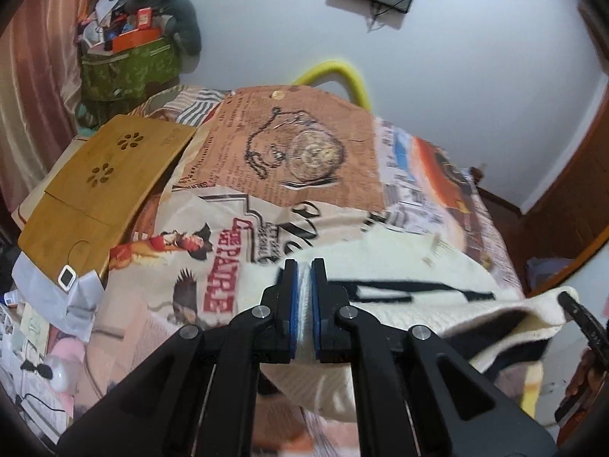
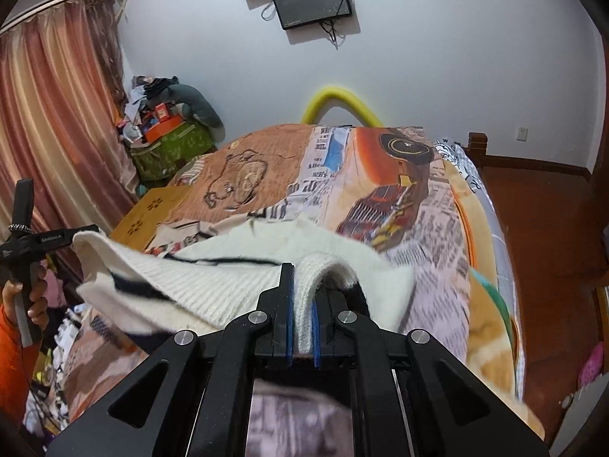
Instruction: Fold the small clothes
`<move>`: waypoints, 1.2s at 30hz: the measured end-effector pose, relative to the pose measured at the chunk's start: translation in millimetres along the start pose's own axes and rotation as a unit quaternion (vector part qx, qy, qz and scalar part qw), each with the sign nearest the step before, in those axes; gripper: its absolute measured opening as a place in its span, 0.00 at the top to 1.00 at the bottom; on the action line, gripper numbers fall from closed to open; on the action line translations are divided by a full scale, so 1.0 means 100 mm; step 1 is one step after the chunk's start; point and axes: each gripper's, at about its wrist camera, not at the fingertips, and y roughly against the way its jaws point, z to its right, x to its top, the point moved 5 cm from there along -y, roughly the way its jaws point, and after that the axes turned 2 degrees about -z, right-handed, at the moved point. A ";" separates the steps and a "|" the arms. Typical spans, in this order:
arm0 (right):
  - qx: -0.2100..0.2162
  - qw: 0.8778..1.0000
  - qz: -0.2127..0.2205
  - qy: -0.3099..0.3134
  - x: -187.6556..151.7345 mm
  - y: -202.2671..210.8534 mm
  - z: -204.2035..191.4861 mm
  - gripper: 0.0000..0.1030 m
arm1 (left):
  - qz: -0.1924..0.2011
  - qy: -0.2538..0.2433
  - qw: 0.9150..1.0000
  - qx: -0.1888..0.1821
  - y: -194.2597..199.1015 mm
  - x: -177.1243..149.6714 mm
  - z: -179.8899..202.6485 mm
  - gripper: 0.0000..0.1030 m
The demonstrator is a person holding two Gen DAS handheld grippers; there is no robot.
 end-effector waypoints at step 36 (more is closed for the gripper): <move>-0.051 0.997 -0.055 0.011 0.22 -0.46 0.50 0.39 | -0.054 -0.089 0.991 0.080 -0.81 0.07 -0.32 0.25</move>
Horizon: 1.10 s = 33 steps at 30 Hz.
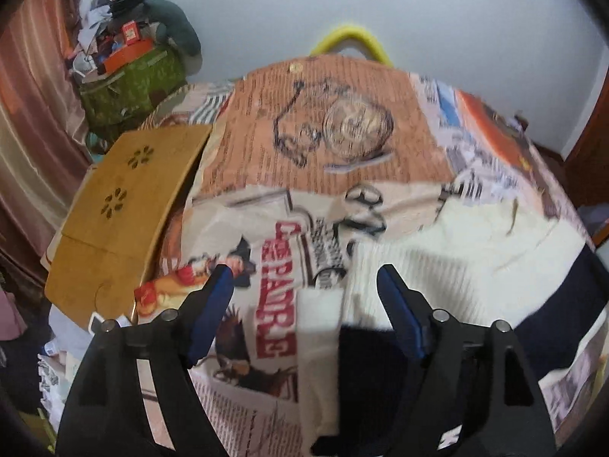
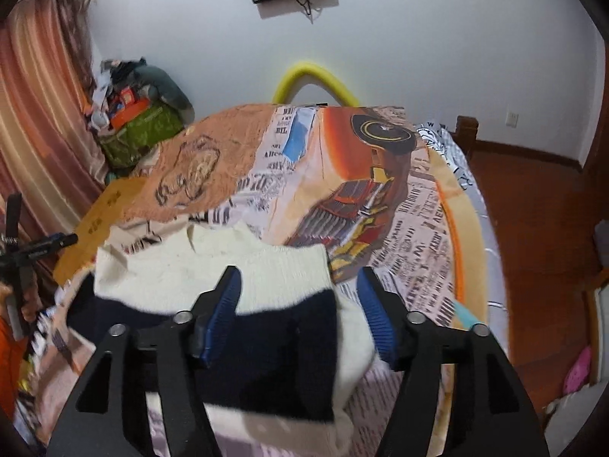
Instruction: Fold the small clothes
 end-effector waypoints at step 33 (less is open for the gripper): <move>-0.072 0.997 -0.038 0.000 -0.28 -0.84 0.22 0.92 | -0.063 0.053 0.996 0.026 -0.98 -0.17 0.04 0.93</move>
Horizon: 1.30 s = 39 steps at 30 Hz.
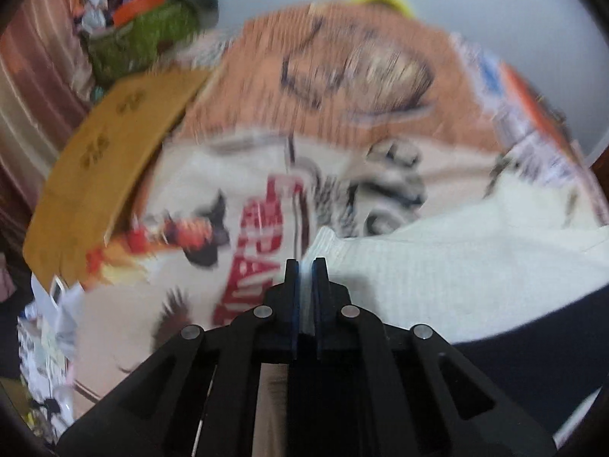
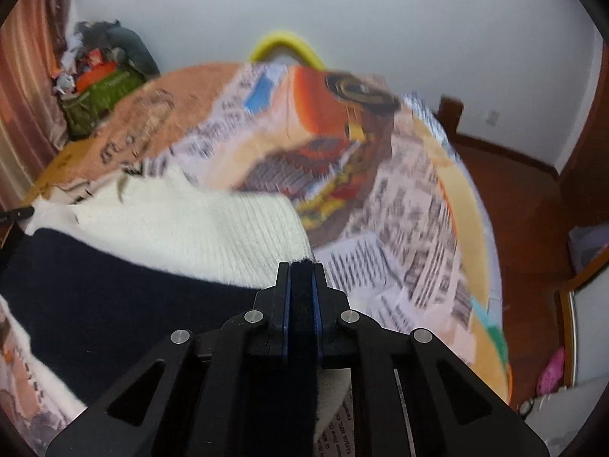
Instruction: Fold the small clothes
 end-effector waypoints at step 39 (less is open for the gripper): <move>0.027 0.982 -0.087 0.164 0.16 -0.43 -1.10 0.93 | 0.045 -0.085 0.995 -0.031 0.18 -0.33 0.40 0.54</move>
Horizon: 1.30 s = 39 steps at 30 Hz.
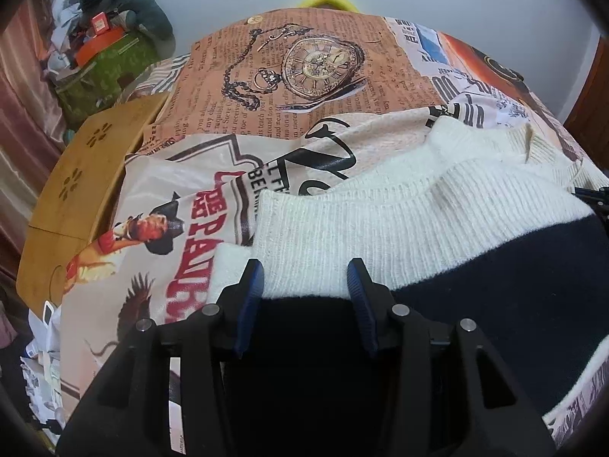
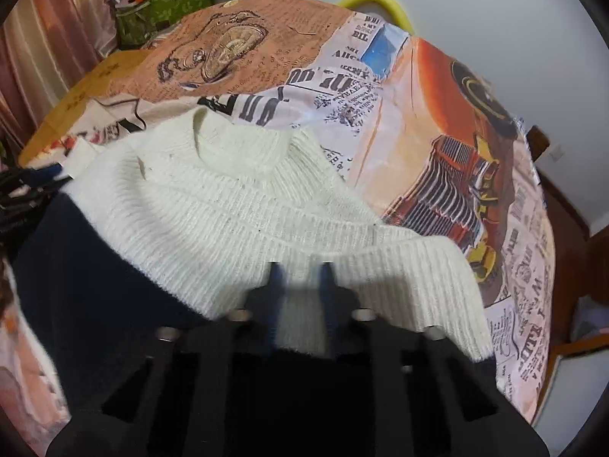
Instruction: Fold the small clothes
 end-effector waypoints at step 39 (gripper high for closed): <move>0.061 0.994 0.056 -0.065 -0.60 0.65 -0.40 0.54 | -0.095 0.197 0.964 -0.152 0.85 -1.08 -0.47 0.32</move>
